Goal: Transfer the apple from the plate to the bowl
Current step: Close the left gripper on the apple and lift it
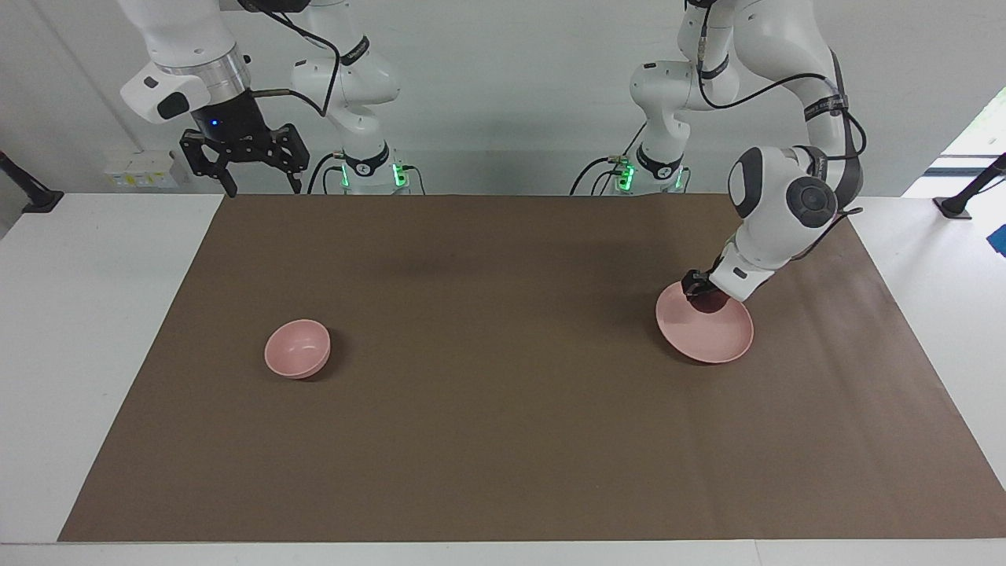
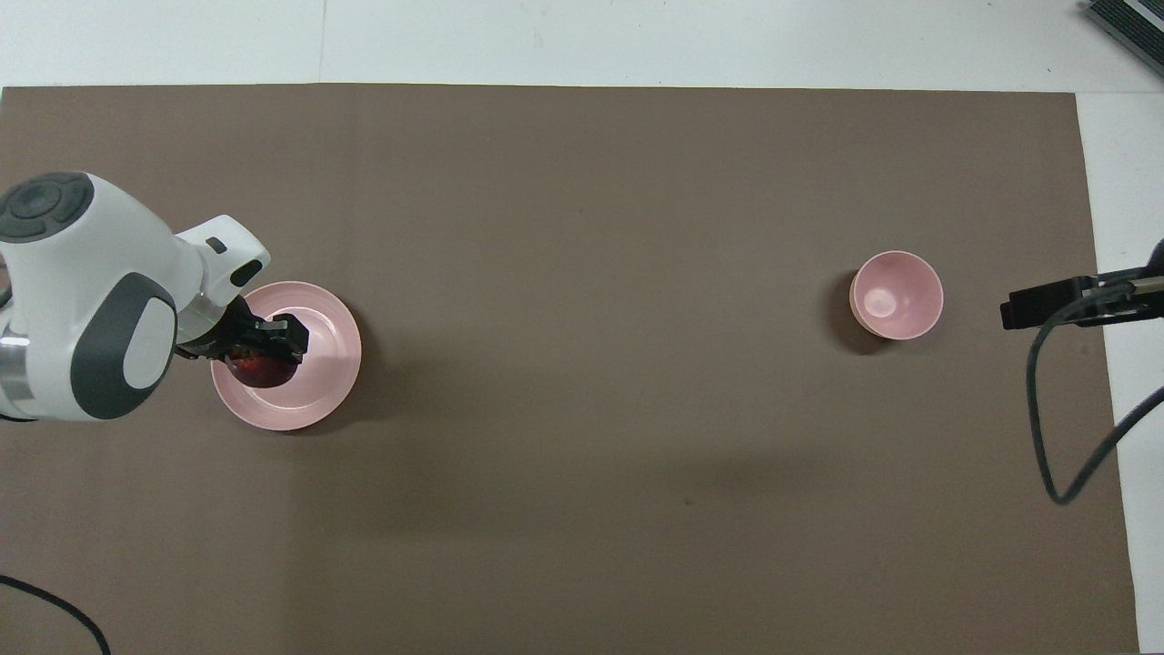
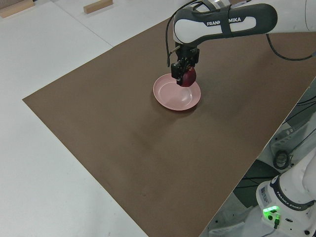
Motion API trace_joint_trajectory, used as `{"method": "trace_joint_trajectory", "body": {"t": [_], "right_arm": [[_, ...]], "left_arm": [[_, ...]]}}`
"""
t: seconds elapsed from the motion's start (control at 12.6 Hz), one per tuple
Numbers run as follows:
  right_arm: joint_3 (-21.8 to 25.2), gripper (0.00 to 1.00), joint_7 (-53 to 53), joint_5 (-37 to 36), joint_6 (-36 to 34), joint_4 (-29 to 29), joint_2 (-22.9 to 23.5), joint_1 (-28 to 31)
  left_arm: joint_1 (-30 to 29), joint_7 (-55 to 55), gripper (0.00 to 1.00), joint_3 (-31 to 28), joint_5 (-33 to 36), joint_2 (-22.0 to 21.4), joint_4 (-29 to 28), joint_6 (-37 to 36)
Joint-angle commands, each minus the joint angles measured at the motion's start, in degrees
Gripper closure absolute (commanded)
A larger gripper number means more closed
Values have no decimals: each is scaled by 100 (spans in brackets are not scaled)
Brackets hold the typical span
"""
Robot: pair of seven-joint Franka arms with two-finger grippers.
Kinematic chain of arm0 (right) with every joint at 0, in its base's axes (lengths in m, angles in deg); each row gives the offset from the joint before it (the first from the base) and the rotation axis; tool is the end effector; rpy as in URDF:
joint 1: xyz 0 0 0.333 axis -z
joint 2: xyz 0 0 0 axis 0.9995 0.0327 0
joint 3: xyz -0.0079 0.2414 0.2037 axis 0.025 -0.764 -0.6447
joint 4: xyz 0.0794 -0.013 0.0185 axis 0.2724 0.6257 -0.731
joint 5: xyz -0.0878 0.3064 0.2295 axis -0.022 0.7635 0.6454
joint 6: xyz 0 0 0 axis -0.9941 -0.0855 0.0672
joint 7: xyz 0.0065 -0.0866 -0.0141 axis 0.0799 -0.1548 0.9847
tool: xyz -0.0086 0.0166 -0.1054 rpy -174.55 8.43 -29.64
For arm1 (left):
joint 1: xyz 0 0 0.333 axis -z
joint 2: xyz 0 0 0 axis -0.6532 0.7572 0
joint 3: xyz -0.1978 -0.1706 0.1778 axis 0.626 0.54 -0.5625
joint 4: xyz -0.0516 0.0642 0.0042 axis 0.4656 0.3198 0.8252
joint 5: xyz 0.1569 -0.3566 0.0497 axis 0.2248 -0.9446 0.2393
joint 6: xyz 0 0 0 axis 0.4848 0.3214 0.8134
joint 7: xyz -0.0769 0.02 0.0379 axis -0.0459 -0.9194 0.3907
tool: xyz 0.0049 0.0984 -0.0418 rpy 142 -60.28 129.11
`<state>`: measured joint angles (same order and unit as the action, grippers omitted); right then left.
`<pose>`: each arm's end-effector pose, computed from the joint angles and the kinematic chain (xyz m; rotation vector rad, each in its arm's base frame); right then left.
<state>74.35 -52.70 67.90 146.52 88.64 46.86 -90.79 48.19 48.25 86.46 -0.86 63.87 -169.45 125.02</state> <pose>0.5339 0.0113 0.6588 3.1371 0.1077 0.0476 0.5659 -0.0765 0.4064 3.1138 -0.0290 -0.2958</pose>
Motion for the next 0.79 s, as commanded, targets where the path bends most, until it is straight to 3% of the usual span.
{"method": "trace_joint_trajectory", "body": {"t": [0.0, 0.32, 0.71], "right_arm": [[-40, 0, 130, 9, -99, -5, -43, 82], [-40, 0, 130, 9, -99, -5, -43, 82], [-40, 0, 130, 9, -99, -5, -43, 82]], "left_arm": [[51, 18, 100, -63, -380, 86, 695, -410], [-2, -8, 100, -98, -672, 121, 1741, -1208], [94, 35, 100, 147, -1066, 78, 1901, -1474]]}}
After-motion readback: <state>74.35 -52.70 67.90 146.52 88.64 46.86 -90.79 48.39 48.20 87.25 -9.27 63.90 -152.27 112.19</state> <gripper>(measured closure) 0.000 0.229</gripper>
